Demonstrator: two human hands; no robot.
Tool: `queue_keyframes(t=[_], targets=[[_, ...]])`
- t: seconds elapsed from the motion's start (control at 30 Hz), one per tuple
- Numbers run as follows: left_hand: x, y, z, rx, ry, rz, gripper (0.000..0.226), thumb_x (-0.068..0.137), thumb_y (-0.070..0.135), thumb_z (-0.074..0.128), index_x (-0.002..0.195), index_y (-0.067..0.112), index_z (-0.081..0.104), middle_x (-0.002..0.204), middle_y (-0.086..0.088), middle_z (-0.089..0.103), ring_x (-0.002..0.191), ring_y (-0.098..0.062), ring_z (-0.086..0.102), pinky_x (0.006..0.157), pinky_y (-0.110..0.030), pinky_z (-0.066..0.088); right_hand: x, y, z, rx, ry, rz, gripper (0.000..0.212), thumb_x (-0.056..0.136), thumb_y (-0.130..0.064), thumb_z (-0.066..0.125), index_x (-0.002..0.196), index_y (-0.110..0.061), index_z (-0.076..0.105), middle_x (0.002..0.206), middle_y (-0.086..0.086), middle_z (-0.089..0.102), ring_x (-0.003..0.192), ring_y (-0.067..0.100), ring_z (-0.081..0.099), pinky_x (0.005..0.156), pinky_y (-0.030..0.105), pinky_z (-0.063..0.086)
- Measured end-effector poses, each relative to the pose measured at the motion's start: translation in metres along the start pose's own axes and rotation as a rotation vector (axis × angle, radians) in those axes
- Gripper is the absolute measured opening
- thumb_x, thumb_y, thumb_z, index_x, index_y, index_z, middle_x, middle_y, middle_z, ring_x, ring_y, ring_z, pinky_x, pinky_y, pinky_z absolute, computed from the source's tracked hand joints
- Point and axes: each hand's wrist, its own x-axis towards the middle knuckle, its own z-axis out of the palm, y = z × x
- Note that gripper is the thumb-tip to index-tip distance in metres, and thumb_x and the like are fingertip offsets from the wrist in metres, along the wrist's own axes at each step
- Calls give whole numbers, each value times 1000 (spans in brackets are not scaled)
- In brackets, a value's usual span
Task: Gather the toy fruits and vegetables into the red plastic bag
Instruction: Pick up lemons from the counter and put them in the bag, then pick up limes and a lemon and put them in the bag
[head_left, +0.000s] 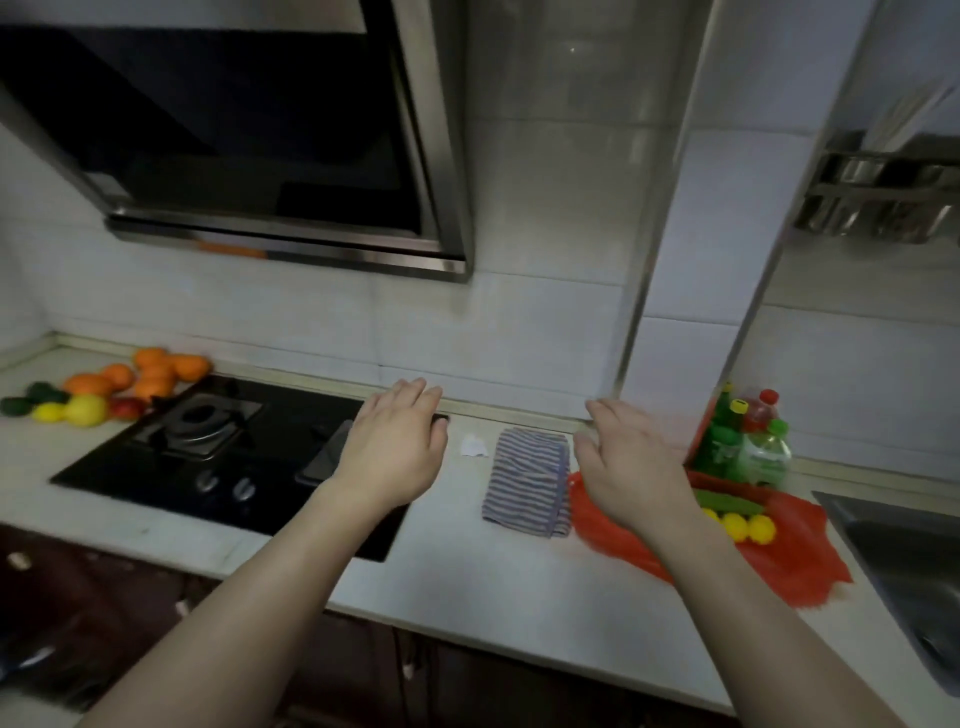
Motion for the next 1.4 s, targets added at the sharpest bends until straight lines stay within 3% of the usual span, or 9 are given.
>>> queue_keyframes(t=[0.4, 0.8, 0.97, 1.13, 1.4], targets=[[-58, -149, -52, 60, 19, -162, 49, 100, 39, 35, 146, 21, 40, 153, -1, 37, 144, -20, 27, 118, -43, 20, 17, -150, 53, 82, -78, -142, 51, 98, -35, 38, 143, -10, 39, 147, 7, 40, 136, 22, 31, 113, 29, 18], [-34, -240, -63, 115, 48, -304, 49, 100, 38, 36, 146, 20, 40, 154, -3, 36, 144, -20, 27, 118, -44, 22, 99, -222, 114, 181, -80, -278, 50, 96, -35, 42, 139, -9, 43, 141, 9, 47, 130, 25, 40, 110, 35, 31], [-10, -284, -71, 183, 57, -352, 53, 95, 42, 33, 143, 22, 43, 150, -1, 42, 139, -21, 34, 113, -46, 30, 148, -257, 142, 234, -107, -356, 51, 97, -35, 40, 141, -9, 40, 143, 9, 44, 132, 24, 38, 109, 33, 29], [-6, -317, -81, 237, 101, -444, 48, 97, 35, 43, 143, 20, 43, 147, -3, 44, 137, -23, 36, 112, -42, 27, 186, -294, 168, 238, -148, -476, 52, 98, -37, 37, 143, -11, 38, 144, 8, 43, 132, 22, 37, 110, 35, 29], [-27, -373, -95, 228, 110, -554, 45, 99, 34, 40, 141, 18, 45, 147, -6, 44, 137, -25, 36, 115, -44, 25, 200, -357, 191, 227, -157, -579, 52, 98, -36, 39, 142, -9, 39, 142, 9, 45, 130, 22, 39, 109, 34, 30]])
